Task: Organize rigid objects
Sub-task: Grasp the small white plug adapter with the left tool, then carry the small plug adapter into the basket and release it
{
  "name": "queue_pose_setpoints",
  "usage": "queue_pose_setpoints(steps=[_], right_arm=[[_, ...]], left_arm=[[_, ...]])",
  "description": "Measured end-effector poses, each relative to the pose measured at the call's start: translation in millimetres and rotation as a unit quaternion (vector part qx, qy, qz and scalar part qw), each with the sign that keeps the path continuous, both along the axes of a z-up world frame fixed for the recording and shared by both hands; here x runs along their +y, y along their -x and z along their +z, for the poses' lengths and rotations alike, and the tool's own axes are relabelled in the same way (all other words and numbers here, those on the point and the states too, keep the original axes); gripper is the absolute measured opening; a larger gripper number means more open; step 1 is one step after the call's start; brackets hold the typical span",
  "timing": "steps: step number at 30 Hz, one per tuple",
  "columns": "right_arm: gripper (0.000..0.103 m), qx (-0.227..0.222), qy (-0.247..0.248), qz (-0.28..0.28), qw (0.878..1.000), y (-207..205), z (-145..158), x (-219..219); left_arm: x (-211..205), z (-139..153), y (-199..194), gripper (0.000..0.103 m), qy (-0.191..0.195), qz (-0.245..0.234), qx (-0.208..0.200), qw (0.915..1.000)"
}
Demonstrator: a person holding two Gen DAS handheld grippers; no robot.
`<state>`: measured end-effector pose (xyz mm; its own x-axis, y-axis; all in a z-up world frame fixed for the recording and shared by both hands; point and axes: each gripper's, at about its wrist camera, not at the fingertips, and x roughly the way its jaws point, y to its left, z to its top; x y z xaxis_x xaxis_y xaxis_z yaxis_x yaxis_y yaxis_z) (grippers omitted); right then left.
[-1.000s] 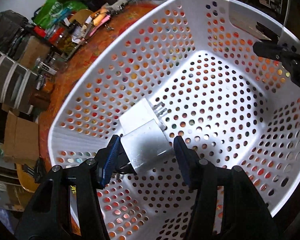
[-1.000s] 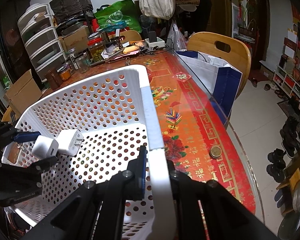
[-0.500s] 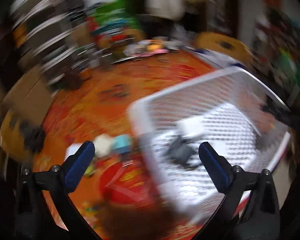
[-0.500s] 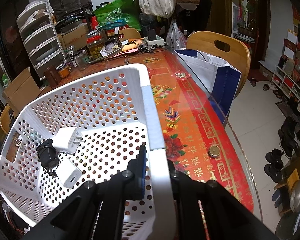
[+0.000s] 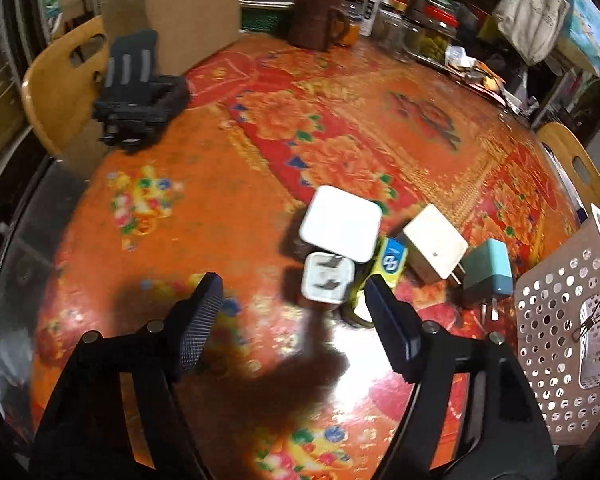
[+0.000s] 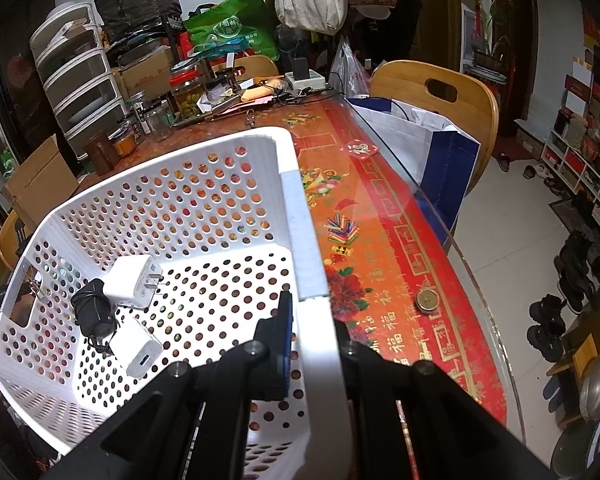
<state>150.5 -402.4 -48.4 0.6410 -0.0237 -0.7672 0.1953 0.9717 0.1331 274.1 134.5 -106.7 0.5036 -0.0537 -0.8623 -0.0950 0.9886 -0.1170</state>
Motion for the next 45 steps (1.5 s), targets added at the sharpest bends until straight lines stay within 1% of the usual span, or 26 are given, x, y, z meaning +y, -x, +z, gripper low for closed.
queue_pose_setpoints(steps=[1,2,5,8,12,15,17,19,22,24,27,31,35,40,42,44,45], right_arm=[[0.008,0.000,0.000,0.000,1.000,0,0,0],[0.008,0.000,0.001,-0.001,1.000,0,0,1],[0.008,0.000,0.001,0.000,1.000,1,0,0],[0.008,0.000,0.001,0.000,1.000,1,0,0],[0.008,-0.001,0.000,0.001,1.000,1,0,0],[0.008,-0.002,-0.001,0.002,1.000,1,0,-1],[0.008,-0.002,-0.001,0.002,1.000,1,0,-1],[0.008,-0.002,0.000,0.002,1.000,2,0,-1],[0.008,-0.002,0.000,0.003,1.000,2,0,-1],[0.008,-0.004,0.000,0.005,1.000,2,0,-2],[0.008,-0.004,0.000,0.005,1.000,2,0,-1],[0.008,-0.003,0.002,0.007,1.000,2,0,-1],[0.008,-0.004,0.002,0.007,1.000,3,1,-1],[0.008,-0.005,0.004,0.010,1.000,3,2,0],[0.008,-0.005,0.003,0.009,1.000,3,2,0],[0.008,-0.005,0.003,0.009,1.000,3,2,0],[0.008,-0.005,0.003,0.009,1.000,3,2,0]], left_arm=[[-4,0,-3,0.070,-0.001,-0.004,0.000,1.0000],[-7,-1,-7,0.067,-0.005,-0.005,0.002,1.0000],[-8,-10,-16,0.048,-0.010,0.001,0.010,0.9999],[-9,-14,-14,0.040,-0.003,0.002,0.011,0.9999],[-12,-16,-13,0.026,-0.014,-0.004,0.010,0.9998],[-17,-15,-10,0.025,-0.034,0.000,0.005,0.9994],[-17,-10,-4,0.025,-0.037,0.006,-0.004,0.9993],[-17,3,4,0.025,-0.048,0.015,-0.024,0.9985],[-23,27,19,0.025,-0.085,0.025,-0.059,0.9943],[-27,44,29,0.025,-0.102,0.030,-0.079,0.9912],[-36,66,42,0.025,-0.108,0.027,-0.097,0.9891],[-59,95,55,0.025,-0.125,0.008,-0.124,0.9844],[-91,124,69,0.025,-0.163,-0.007,-0.158,0.9739],[-127,149,85,0.025,-0.171,-0.032,-0.178,0.9685],[-149,156,93,0.025,-0.172,-0.057,-0.183,0.9663],[-176,160,103,0.025,-0.164,-0.096,-0.184,0.9642],[-193,161,108,0.025,-0.156,-0.125,-0.179,0.9633]])
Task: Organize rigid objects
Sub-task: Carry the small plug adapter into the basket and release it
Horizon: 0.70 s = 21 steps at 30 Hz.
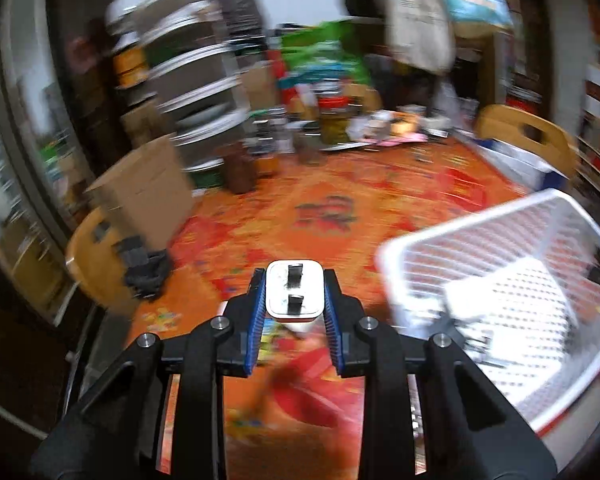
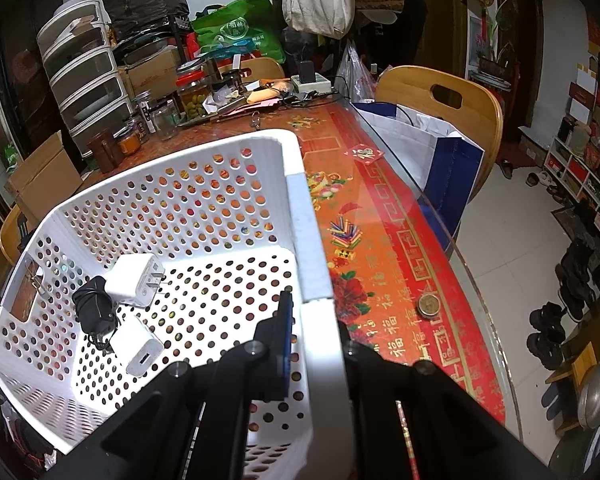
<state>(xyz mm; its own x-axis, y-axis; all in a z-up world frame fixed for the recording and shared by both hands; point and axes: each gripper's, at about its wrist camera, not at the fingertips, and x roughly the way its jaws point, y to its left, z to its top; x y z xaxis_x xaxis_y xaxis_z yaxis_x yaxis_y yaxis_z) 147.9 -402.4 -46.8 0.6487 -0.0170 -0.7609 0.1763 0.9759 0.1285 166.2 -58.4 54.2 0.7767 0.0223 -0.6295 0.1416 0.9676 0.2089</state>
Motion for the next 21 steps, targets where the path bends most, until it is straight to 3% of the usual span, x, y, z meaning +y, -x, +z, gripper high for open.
queue_pose_setpoints(steps=[4,7,11,17,21], right_arm=[[0.008,0.000,0.000,0.000,1.000,0,0,0],[0.008,0.000,0.000,0.000,1.000,0,0,0],[0.008,-0.001,-0.002,0.000,1.000,0,1,1],[0.008,-0.003,-0.004,-0.001,1.000,0,2,1],[0.008,-0.002,-0.004,0.000,1.000,-1,2,1]], left_arm=[[-57,-8,8,0.025,-0.011,-0.082,0.048,0.9954],[-101,-25,6,0.025,-0.043,-0.128,0.089,0.9867],[-139,-52,-5,0.025,-0.089,-0.151,0.134,0.9753],[-161,-89,-35,0.025,-0.145,-0.152,0.191,0.9588],[-177,-108,-48,0.025,-0.174,-0.172,0.235,0.9406]])
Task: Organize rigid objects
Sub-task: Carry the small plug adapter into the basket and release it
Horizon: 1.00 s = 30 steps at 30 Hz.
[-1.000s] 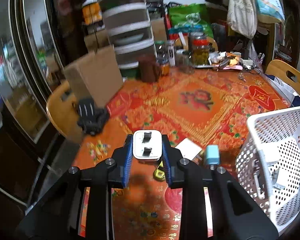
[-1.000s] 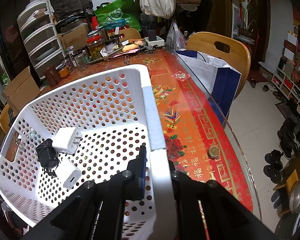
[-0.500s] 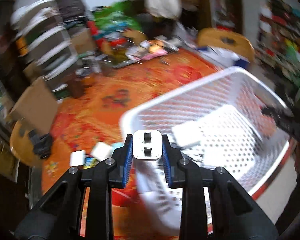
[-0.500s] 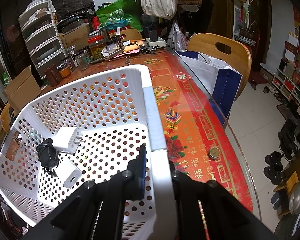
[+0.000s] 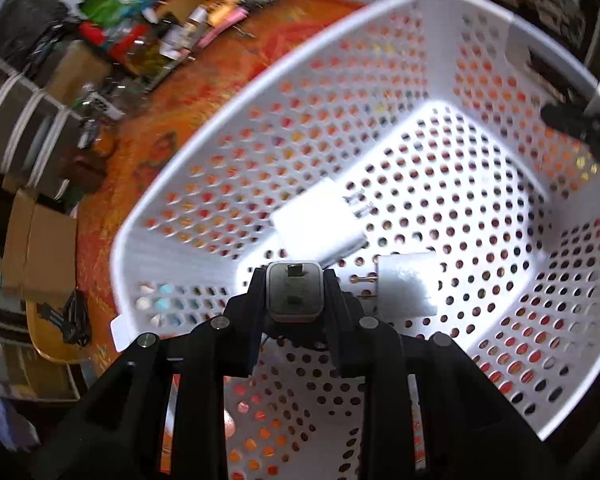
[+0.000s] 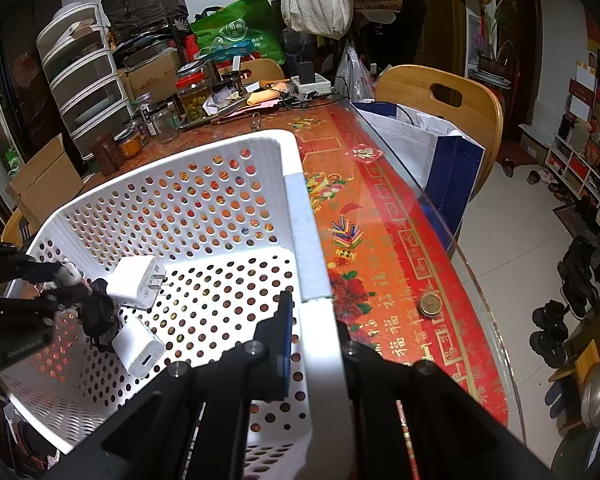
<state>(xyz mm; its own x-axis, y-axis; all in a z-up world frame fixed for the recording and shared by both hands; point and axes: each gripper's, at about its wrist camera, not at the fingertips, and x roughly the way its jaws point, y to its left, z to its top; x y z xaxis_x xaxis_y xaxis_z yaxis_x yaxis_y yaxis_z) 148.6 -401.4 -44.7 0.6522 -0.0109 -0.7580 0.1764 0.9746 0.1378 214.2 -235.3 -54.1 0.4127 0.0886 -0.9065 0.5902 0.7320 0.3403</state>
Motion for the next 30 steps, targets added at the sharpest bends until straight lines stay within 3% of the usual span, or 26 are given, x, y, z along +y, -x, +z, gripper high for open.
queue_pose_setpoints(steps=[5,10,14,16,19,21,23,25,28,30], right_arm=[[0.008,-0.002,-0.002,0.000,1.000,0,0,0],[0.009,-0.002,-0.002,0.002,1.000,0,-1,1],[0.009,-0.002,-0.003,0.002,1.000,0,-1,1],[0.009,-0.001,-0.002,0.002,1.000,0,-1,1],[0.009,0.001,-0.002,0.002,1.000,-2,-2,2],[0.009,0.001,-0.001,0.003,1.000,-2,-2,2],[0.009,0.003,0.001,0.005,1.000,-2,-3,2],[0.009,0.004,0.001,0.005,1.000,-3,-3,2],[0.009,0.005,0.000,0.004,1.000,-2,-3,2],[0.009,0.004,-0.001,0.004,1.000,-1,-4,0]], left_arm=[[-20,-21,-9,0.025,-0.035,-0.020,0.038,0.9984],[-23,-28,-15,0.027,-0.024,-0.030,0.053,0.9979],[-5,9,-11,0.069,0.017,-0.033,-0.005,0.9993],[18,40,-5,0.078,0.054,-0.022,-0.046,0.9972],[72,83,-1,0.087,0.124,0.013,-0.096,0.9875],[115,101,-7,0.103,0.166,0.043,-0.118,0.9780],[154,103,-25,0.103,0.175,0.082,-0.129,0.9725],[198,88,-54,0.103,0.173,0.142,-0.121,0.9670],[266,41,-99,0.103,0.158,0.237,-0.091,0.9542],[298,11,-117,0.103,0.170,0.271,-0.058,0.9456]])
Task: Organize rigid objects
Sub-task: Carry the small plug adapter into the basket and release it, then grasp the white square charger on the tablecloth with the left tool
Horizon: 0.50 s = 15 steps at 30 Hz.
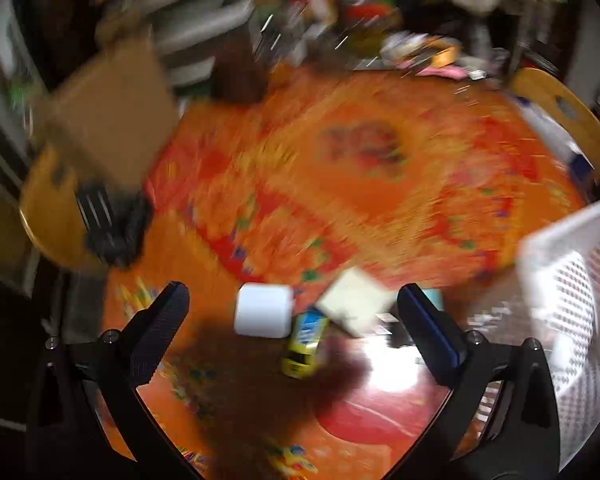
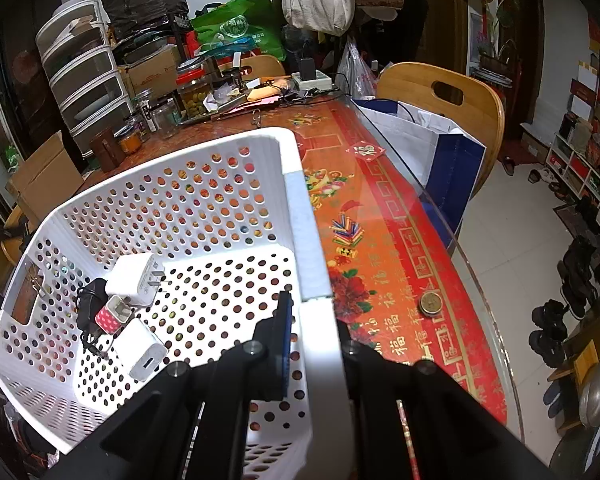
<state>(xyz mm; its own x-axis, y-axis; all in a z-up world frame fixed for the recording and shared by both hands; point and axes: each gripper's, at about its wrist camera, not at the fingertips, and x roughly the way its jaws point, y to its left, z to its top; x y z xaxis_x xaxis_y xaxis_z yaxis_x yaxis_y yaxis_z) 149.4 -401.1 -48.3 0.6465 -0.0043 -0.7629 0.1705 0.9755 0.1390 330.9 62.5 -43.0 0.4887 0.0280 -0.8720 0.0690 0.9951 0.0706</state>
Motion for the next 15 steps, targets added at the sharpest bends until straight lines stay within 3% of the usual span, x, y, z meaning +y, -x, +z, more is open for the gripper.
queue_pose_setpoints(steps=[3,5,15], right_arm=[[0.009,0.002,0.001,-0.001,1.000,0,0,0],[0.009,0.005,0.004,-0.001,1.000,0,0,0],[0.009,0.013,0.017,-0.008,1.000,0,1,0]], left_arm=[[38,-44,-16,0.099,0.046,0.043,0.041,0.9972],[49,-64,-20,0.094,0.051,0.056,0.050,0.9959],[43,-97,-29,0.093,0.045,0.043,0.049,0.9968]])
